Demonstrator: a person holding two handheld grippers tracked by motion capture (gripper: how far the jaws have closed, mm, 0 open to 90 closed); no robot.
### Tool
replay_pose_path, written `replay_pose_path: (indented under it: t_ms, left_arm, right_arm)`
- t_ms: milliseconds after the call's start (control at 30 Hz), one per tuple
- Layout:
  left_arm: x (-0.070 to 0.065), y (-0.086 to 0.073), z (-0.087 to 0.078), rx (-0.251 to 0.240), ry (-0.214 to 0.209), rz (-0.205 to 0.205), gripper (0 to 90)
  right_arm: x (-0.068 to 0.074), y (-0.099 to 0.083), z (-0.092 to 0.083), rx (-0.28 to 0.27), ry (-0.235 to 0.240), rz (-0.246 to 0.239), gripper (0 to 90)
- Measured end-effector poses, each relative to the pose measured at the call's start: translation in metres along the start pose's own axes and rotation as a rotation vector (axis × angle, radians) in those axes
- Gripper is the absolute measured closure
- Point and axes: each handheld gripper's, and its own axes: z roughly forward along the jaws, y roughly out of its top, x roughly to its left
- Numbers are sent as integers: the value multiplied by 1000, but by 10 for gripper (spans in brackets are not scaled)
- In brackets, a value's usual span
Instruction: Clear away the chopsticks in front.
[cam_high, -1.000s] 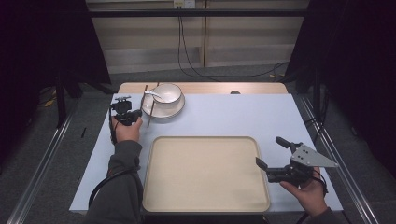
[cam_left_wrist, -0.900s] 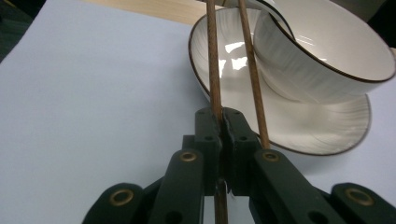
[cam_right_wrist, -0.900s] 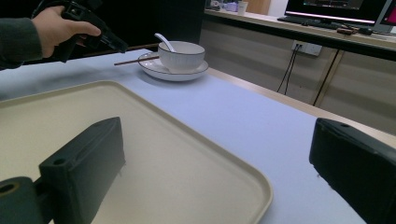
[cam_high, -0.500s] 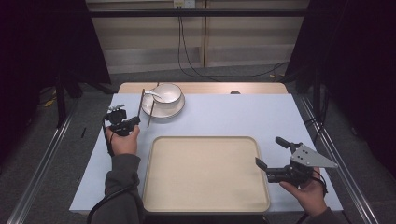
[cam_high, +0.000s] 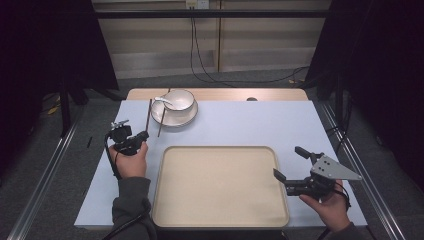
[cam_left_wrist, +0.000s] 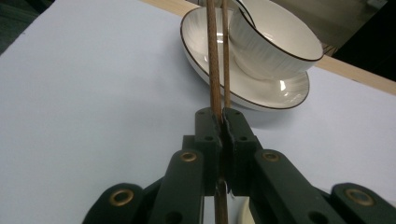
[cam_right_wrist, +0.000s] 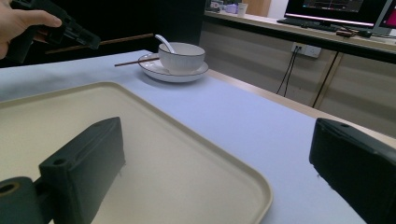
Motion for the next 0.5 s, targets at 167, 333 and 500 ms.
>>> replay_pose_path:
  t_ms: [167, 333, 500]
  left_arm:
    - [-6, -11, -15, -15, -13, -24, 857]
    - [-10, -24, -23, -15, -23, -31, 857]
    - [-17, -34, -34, -26, -37, -10, 857]
  right_arm:
    - [0, 0, 0, -5, -1, 5, 27]
    - [-1, 0, 0, -10, 3, 6, 26]
    - [0, 1, -1, -18, -2, 12, 27]
